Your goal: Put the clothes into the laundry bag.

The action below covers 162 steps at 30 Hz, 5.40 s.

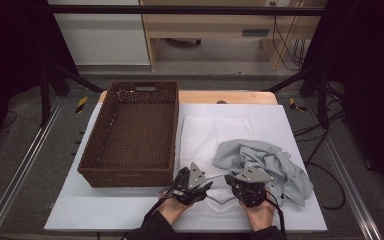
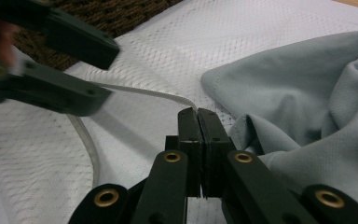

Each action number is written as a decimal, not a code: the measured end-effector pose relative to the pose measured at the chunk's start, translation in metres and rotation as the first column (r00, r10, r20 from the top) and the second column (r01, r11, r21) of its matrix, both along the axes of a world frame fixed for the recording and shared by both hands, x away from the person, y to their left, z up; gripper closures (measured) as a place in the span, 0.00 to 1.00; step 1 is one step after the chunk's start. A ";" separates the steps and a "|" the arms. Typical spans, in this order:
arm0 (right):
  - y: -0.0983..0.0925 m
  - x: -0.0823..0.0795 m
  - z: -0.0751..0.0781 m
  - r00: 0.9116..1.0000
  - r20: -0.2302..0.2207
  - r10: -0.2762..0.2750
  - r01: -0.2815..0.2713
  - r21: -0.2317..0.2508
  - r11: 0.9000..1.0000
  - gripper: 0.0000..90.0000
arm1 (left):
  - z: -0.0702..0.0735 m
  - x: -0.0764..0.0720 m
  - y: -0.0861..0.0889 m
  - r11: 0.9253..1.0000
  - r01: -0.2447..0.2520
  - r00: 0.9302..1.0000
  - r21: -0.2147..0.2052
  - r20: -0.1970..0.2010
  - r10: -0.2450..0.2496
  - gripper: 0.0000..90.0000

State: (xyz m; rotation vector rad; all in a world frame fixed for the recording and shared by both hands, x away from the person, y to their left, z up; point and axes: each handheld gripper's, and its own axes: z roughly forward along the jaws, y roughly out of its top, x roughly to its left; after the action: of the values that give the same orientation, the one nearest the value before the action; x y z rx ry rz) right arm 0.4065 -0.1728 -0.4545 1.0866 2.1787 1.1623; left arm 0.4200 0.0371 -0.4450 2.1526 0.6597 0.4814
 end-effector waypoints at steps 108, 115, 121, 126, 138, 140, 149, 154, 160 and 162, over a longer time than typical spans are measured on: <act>-0.045 -0.009 -0.012 0.984 -0.158 -0.078 0.068 -0.068 0.995 0.86 | 0.000 0.007 0.002 0.996 -0.005 0.995 -0.091 -0.103 -0.005 0.98; -0.045 -0.019 0.014 0.996 -0.010 -0.088 0.088 -0.021 0.996 0.95 | 0.000 0.009 0.003 0.996 -0.014 0.994 -0.093 -0.106 0.004 0.98; -0.028 -0.028 0.034 0.993 0.118 -0.015 0.008 0.061 0.998 0.94 | 0.005 0.009 0.004 0.994 -0.029 0.994 -0.106 -0.103 0.018 0.98; 0.001 -0.029 0.028 0.991 0.076 0.109 -0.112 0.032 0.993 0.94 | 0.009 0.010 0.006 0.991 -0.038 0.994 -0.126 -0.104 0.024 0.98; 0.044 0.012 -0.022 1.000 0.001 0.002 -0.002 -0.126 0.992 0.94 | 0.015 0.004 0.002 0.991 -0.013 0.998 -0.130 -0.065 0.004 0.98; 0.042 0.017 -0.025 1.000 0.011 -0.026 0.027 -0.110 0.994 0.90 | 0.012 0.005 0.003 0.993 -0.014 0.997 -0.120 -0.072 0.006 0.98; 0.012 -0.014 0.010 0.997 0.052 0.055 -0.055 0.005 0.998 0.51 | 0.009 0.009 0.010 0.995 -0.019 0.997 -0.101 -0.078 0.011 0.98; -0.014 -0.019 0.036 0.991 0.129 -0.045 0.041 0.038 0.998 0.36 | 0.009 0.010 0.011 0.995 -0.021 0.997 -0.097 -0.079 0.013 0.98; -0.024 0.006 0.015 0.994 0.032 -0.108 0.110 -0.047 0.993 0.45 | 0.008 0.011 0.011 0.995 -0.019 0.996 -0.103 -0.089 0.009 0.98; -0.021 0.012 0.007 0.994 -0.004 -0.107 0.106 -0.096 0.990 0.69 | 0.008 0.011 0.011 0.995 -0.019 0.996 -0.101 -0.093 0.010 0.98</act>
State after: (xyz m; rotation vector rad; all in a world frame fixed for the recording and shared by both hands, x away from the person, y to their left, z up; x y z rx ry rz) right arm 0.4185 -0.1938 -0.4479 1.1538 2.1316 0.9980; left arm 0.4314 0.0476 -0.4373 2.0845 0.7354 0.3502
